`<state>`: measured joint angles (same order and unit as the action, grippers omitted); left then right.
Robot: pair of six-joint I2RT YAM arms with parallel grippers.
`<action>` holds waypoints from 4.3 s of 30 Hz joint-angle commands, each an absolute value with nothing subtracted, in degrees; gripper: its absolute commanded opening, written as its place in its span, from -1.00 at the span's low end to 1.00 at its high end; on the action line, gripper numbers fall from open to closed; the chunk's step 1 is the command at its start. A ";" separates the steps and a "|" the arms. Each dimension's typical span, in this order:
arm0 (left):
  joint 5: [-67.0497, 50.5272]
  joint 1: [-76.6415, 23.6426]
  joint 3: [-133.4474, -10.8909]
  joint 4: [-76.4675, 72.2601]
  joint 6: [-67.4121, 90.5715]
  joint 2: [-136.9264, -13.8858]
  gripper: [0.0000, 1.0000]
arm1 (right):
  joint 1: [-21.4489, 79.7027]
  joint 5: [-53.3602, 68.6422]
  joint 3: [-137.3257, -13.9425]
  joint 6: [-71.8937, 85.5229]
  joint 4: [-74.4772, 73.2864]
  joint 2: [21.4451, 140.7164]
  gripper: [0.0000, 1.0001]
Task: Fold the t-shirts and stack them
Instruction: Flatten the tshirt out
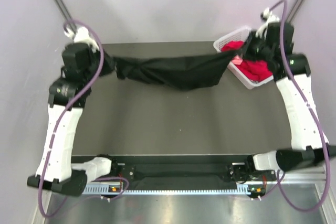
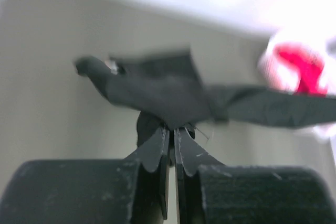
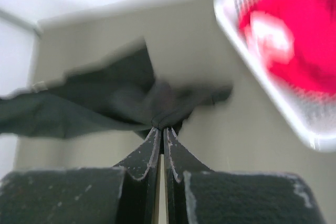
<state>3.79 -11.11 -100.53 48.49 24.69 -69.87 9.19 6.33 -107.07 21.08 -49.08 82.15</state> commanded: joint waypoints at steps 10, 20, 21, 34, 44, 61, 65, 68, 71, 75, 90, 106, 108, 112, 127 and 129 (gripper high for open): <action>-10.20 -17.37 -49.49 46.32 38.49 -51.94 -0.75 | 10.19 12.22 -46.78 28.03 -48.95 52.83 -1.00; -10.72 -32.87 -50.44 40.78 41.92 -73.20 -0.18 | 10.46 7.65 -42.79 26.02 -49.57 55.72 -0.97; -9.85 -33.31 -51.67 42.70 41.58 -73.04 -0.04 | 10.46 7.56 -43.24 25.84 -49.66 55.98 -0.95; 4.14 -32.09 -48.00 52.57 51.85 -58.54 0.04 | 10.55 8.87 -44.12 22.76 -49.48 56.07 -0.89; -2.81 -14.17 -44.74 47.02 46.41 -61.17 0.32 | 10.89 10.99 -47.28 19.96 -49.22 59.50 -0.64; -7.03 -1.06 -43.33 30.77 42.89 -78.03 0.32 | 19.94 9.58 -53.79 19.42 -46.67 65.83 0.01; -7.82 -0.44 -45.43 28.57 41.93 -83.83 0.08 | 22.23 9.58 -53.53 21.09 -45.53 67.67 0.01; -8.61 -0.44 -48.85 29.96 39.56 -86.65 -0.40 | 24.17 9.23 -52.65 22.32 -44.30 68.82 -0.01; -5.30 -0.35 -53.24 35.93 37.01 -84.74 -1.00 | 25.31 9.84 -51.16 23.73 -42.28 69.78 -0.04; 1.38 -0.44 -57.30 45.07 33.67 -74.20 -1.00 | 26.98 10.28 -50.45 25.31 -40.08 71.19 -0.06; -3.95 -0.44 -62.39 50.10 29.18 -62.40 -0.92 | 31.11 12.30 -50.63 30.40 -31.12 82.17 -0.07; -2.55 -1.23 -70.57 44.39 23.21 -79.95 -0.94 | 22.60 6.24 -51.49 30.50 -26.89 96.24 -0.30; -2.72 -1.23 -71.71 42.64 22.24 -85.30 -0.93 | 22.33 5.46 -53.60 28.58 -29.25 97.72 -0.30; -3.16 -0.88 -79.59 41.84 20.22 -96.66 -0.91 | 21.80 4.04 -60.10 26.28 -33.21 100.89 -0.30; 0.27 5.61 -67.79 43.69 28.20 -87.39 -0.13 | 21.80 8.52 -63.90 20.31 -39.90 91.59 -0.29; -7.24 7.72 -61.56 41.93 29.00 -83.87 -0.24 | 22.23 9.75 -63.11 19.78 -41.65 88.87 -0.30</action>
<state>0.69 4.60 -68.10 44.58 26.02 -90.02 21.93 8.43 -64.05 21.87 -39.83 94.87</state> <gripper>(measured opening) 0.394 0.351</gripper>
